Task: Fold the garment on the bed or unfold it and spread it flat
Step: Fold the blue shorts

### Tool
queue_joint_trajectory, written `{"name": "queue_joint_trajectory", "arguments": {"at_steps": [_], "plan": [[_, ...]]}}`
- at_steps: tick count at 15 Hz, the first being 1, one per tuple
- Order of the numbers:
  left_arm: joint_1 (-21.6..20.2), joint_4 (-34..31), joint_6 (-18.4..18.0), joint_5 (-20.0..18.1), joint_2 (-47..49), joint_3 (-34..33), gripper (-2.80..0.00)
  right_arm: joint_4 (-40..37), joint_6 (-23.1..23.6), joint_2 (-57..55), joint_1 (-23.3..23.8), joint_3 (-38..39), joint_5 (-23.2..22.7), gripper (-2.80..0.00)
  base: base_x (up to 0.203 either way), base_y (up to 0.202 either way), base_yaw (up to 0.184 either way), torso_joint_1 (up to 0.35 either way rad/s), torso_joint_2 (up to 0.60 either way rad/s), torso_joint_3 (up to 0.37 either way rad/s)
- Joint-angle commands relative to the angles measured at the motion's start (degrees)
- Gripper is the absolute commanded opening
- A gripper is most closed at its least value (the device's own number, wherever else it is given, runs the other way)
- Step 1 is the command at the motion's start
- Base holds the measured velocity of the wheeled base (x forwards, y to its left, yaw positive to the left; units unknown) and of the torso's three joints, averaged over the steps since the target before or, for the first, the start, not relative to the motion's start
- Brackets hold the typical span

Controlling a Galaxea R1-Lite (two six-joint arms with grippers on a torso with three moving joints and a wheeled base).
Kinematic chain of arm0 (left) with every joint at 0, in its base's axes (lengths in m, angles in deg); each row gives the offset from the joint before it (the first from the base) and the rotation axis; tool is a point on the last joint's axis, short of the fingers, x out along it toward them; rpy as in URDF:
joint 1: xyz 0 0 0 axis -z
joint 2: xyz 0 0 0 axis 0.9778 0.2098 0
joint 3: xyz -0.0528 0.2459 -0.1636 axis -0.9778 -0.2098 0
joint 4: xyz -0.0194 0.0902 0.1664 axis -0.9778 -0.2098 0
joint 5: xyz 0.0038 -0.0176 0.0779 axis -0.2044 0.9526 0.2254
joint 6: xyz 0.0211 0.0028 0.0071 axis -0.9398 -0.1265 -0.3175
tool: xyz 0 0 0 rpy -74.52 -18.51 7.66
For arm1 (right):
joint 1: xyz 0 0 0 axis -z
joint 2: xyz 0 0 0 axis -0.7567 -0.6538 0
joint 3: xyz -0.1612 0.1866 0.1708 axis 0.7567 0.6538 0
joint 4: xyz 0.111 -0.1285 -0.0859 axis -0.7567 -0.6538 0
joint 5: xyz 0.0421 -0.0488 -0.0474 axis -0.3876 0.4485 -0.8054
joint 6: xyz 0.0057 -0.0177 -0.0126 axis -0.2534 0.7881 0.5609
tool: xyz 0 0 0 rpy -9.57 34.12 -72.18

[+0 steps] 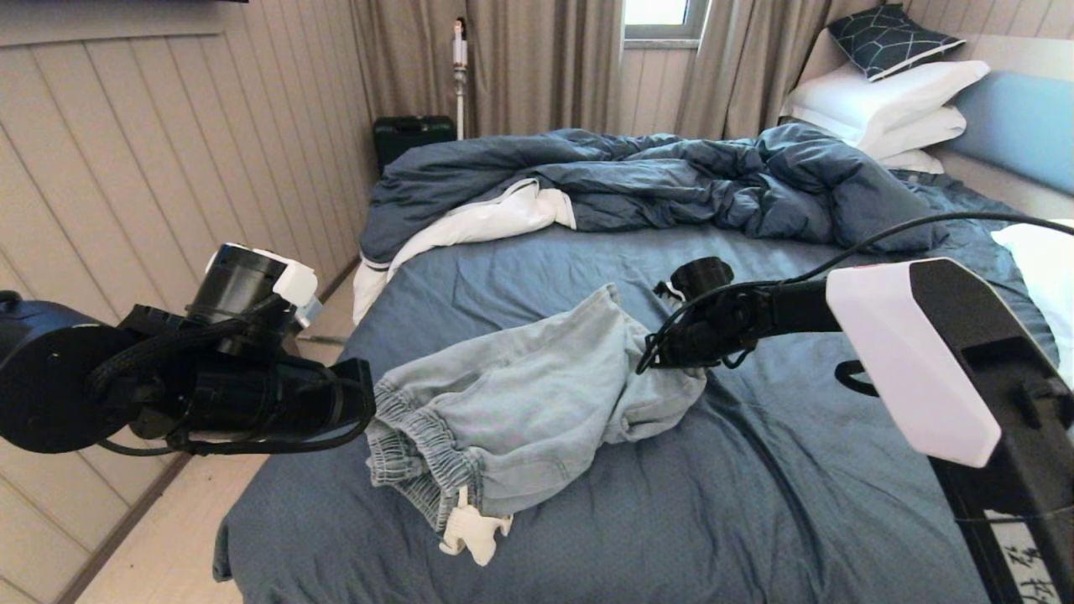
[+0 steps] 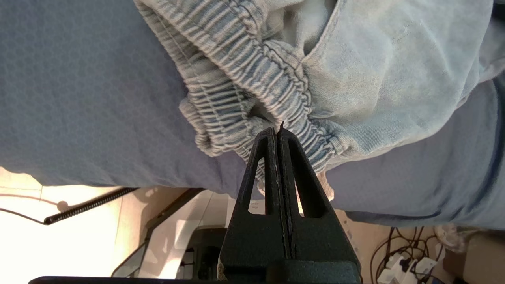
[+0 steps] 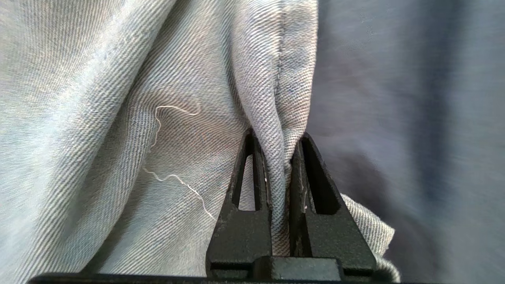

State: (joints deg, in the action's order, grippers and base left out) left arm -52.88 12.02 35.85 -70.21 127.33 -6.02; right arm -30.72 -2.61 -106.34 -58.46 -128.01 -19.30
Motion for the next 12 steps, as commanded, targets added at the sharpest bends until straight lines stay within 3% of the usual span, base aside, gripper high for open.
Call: {"name": "queue_joint_trajectory", "arguments": {"at_steps": [1,6,12], "plan": [[-0.03,0.14,0.16,0.02,-0.94,-0.32,-2.8,-1.05,-0.09,3.55,2.24,0.07,0.32,-2.8,0.0,0.0,0.0,0.0,0.0,0.0],[0.11,0.05,0.24,-0.06,-1.78,-0.15,-2.8,-3.7,0.07,6.45,8.57,0.2,0.34,-2.8,0.0,0.0,0.0,0.0,0.0,0.0],[0.82,-0.13,0.42,-0.06,-2.8,0.03,-2.8,-7.4,1.93,10.59,22.86,2.34,-0.22,-2.8,0.0,0.0,0.0,0.0,0.0,0.0]]}}
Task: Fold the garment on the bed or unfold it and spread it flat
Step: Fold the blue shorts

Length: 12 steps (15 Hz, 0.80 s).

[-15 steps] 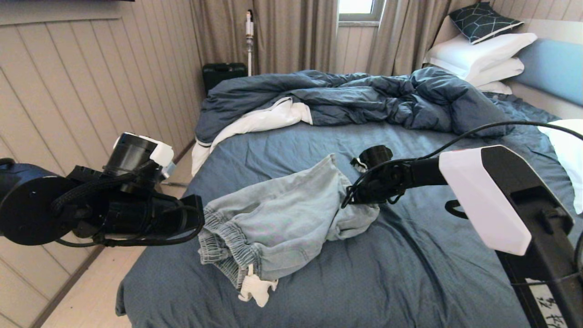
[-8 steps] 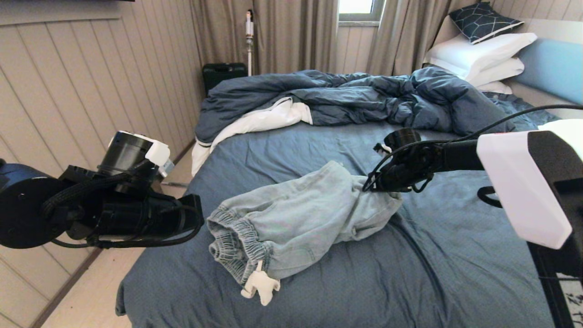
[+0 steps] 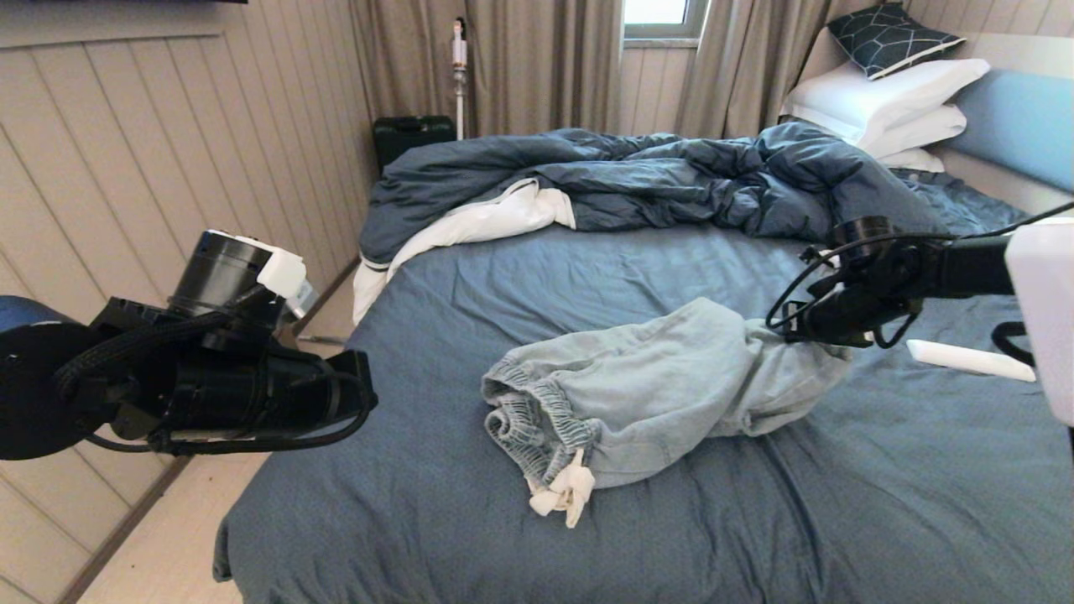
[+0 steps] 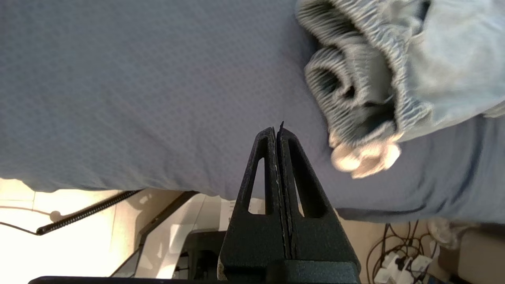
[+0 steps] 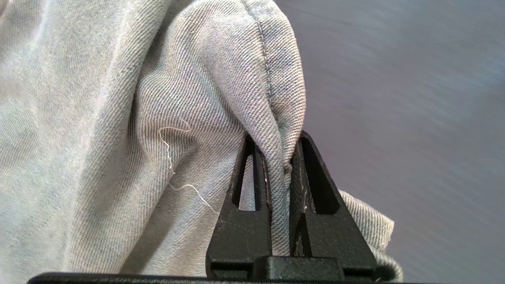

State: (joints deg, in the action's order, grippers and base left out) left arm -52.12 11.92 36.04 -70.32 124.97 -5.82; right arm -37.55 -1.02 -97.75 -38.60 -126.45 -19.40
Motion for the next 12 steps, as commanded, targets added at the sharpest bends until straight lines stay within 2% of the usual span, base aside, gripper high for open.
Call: {"name": "queue_joint_trajectory", "arguments": {"at_steps": [1,4,6,9,12], "plan": [[0.08,-0.02,0.25,0.04,-0.44,-0.18,-2.8,-0.84,0.56,2.12,3.14,0.91,-0.19,-2.8,0.0,0.0,0.0,0.0,0.0,0.0],[0.68,-0.29,0.41,0.04,-1.75,-0.61,-2.8,-3.05,2.91,6.47,9.48,0.53,-1.2,-2.8,0.0,0.0,0.0,0.0,0.0,0.0],[0.72,-0.29,0.41,0.04,-3.04,-1.61,-2.8,-6.59,2.89,11.39,8.96,0.66,-3.34,-2.8,0.0,0.0,0.0,0.0,0.0,0.0],[0.68,-0.23,0.27,0.13,-5.16,-3.22,-2.8,-9.85,0.09,15.84,0.42,0.09,-4.64,-2.8,0.0,0.0,0.0,0.0,0.0,0.0],[0.68,-0.08,0.03,0.13,-7.38,-4.98,-2.8,-10.55,-2.71,17.54,-11.25,-0.53,-4.43,-2.8,0.0,0.0,0.0,0.0,0.0,0.0]]}}
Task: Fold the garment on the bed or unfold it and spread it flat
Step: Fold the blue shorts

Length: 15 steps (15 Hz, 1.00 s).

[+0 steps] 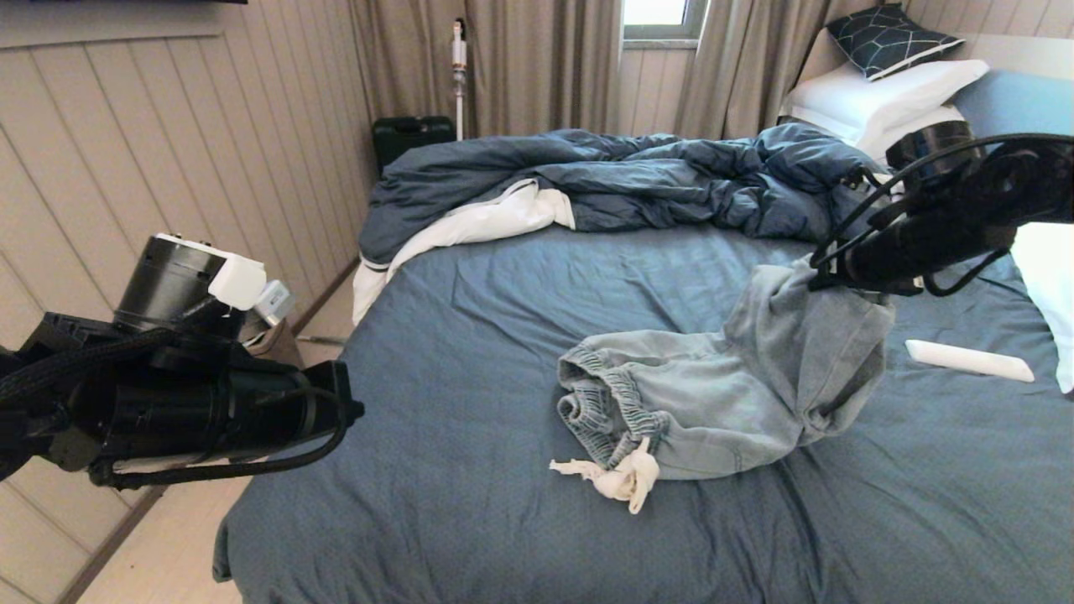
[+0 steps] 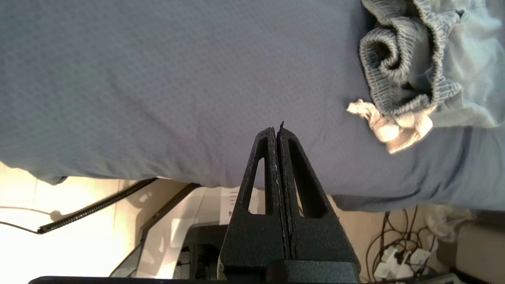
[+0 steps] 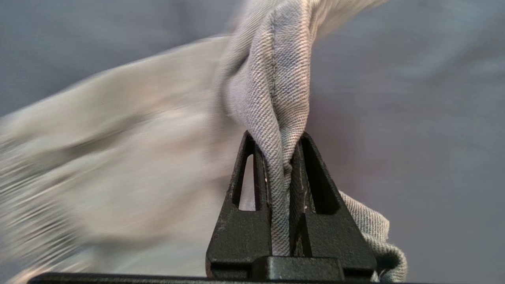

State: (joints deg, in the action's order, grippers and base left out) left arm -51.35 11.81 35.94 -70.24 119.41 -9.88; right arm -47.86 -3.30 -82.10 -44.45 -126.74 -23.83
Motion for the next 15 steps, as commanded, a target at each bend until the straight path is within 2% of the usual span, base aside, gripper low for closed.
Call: {"name": "queue_joint_trajectory", "arguments": {"at_steps": [1,4,7,11,15], "plan": [[-0.08,0.11,0.07,0.05,-2.22,-1.36,-2.8,-0.31,-1.19,1.96,-9.57,-0.33,0.53,-2.8,0.0,0.0,0.0,0.0,0.0,0.0],[-0.08,0.33,-0.01,-1.41,-4.19,-3.12,-2.8,0.02,-2.67,0.07,-20.85,-0.54,6.77,-2.8,0.0,0.0,0.0,0.0,0.0,0.0],[-0.26,0.44,-0.01,-2.32,-4.54,-3.67,-2.8,0.16,-4.01,-2.13,-28.71,-0.63,10.62,-2.8,0.0,0.0,0.0,0.0,0.0,0.0],[-0.26,0.44,-0.01,-2.5,-4.37,-4.11,-2.8,-0.05,-4.87,-6.9,-31.06,-0.08,14.7,-2.8,0.0,0.0,0.0,0.0,0.0,0.0],[-0.26,0.44,-0.01,-3.64,-3.93,-4.11,-2.8,-0.32,-6.61,-7.56,-31.09,0.48,14.94,-2.8,0.0,0.0,0.0,0.0,0.0,0.0]]}}
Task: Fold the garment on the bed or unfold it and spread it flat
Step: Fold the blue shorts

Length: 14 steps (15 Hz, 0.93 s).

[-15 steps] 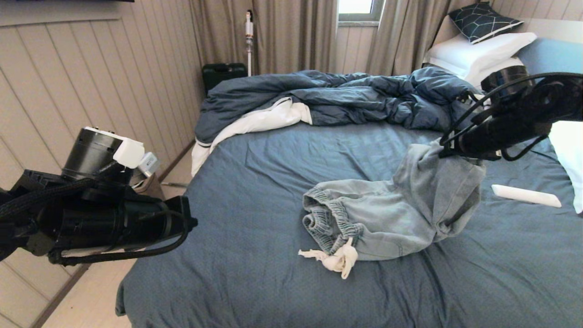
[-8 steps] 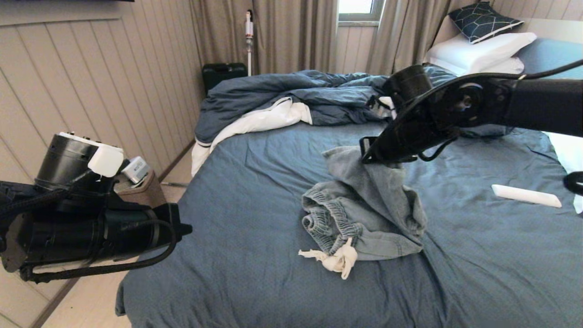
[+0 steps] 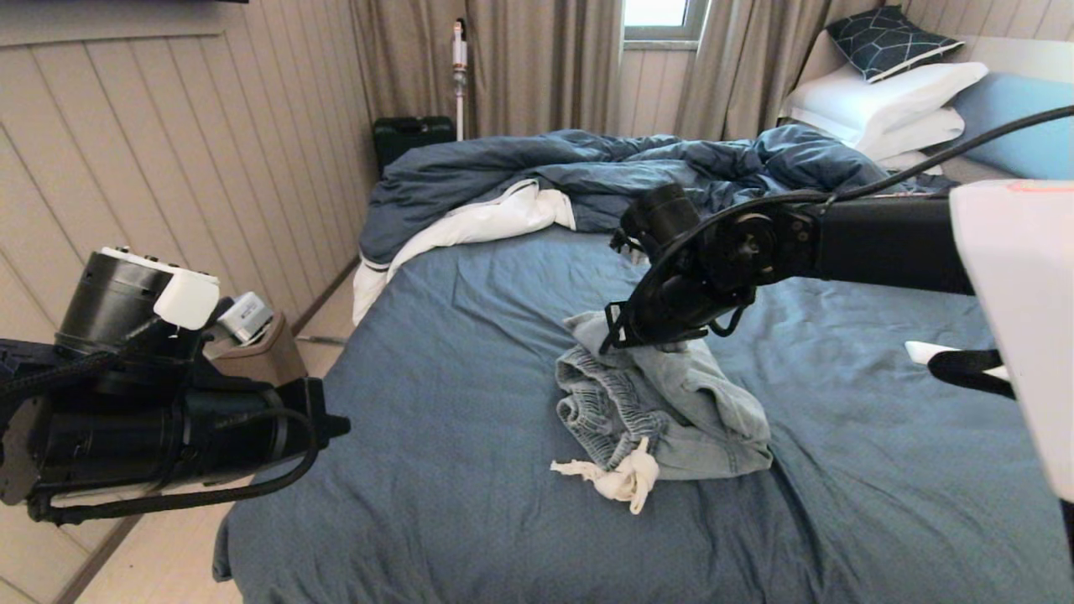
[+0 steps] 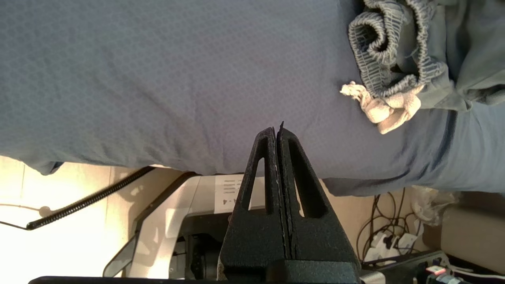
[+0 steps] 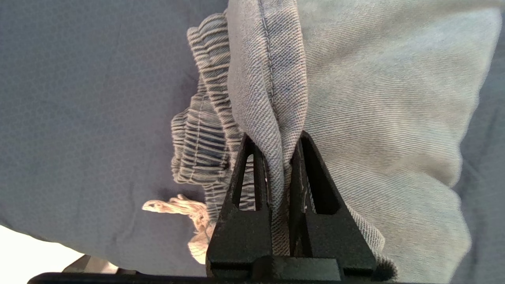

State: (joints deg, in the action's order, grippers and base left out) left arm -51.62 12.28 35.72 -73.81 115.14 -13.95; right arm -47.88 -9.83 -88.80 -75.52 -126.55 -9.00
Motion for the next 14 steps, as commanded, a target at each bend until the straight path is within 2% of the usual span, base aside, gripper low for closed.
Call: {"name": "queue_joint_trajectory", "arguments": {"at_steps": [1,2,9,14], "plan": [[0.01,-0.03,0.2,-0.15,0.34,-0.04,-2.8,-0.26,-0.12,-0.86,-0.02,0.72,0.14,-2.8,0.0,0.0,0.0,0.0,0.0,0.0],[0.01,-0.03,0.29,-0.07,0.34,-0.12,-2.8,-0.24,0.02,-0.86,-0.02,0.96,0.14,0.0,0.0,0.0,0.0,0.0,0.0,0.0],[-0.16,0.06,0.38,0.13,-0.48,0.15,-2.8,-0.15,-0.35,2.29,0.0,0.46,-0.04,0.0,0.0,0.0,0.0,0.0,0.0,0.0],[-3.26,-0.64,-0.18,0.02,-5.39,1.95,-2.8,-0.34,-0.2,10.2,-0.17,0.48,-0.28,0.0,0.0,0.0,0.0,0.0,0.0,0.0]]}}
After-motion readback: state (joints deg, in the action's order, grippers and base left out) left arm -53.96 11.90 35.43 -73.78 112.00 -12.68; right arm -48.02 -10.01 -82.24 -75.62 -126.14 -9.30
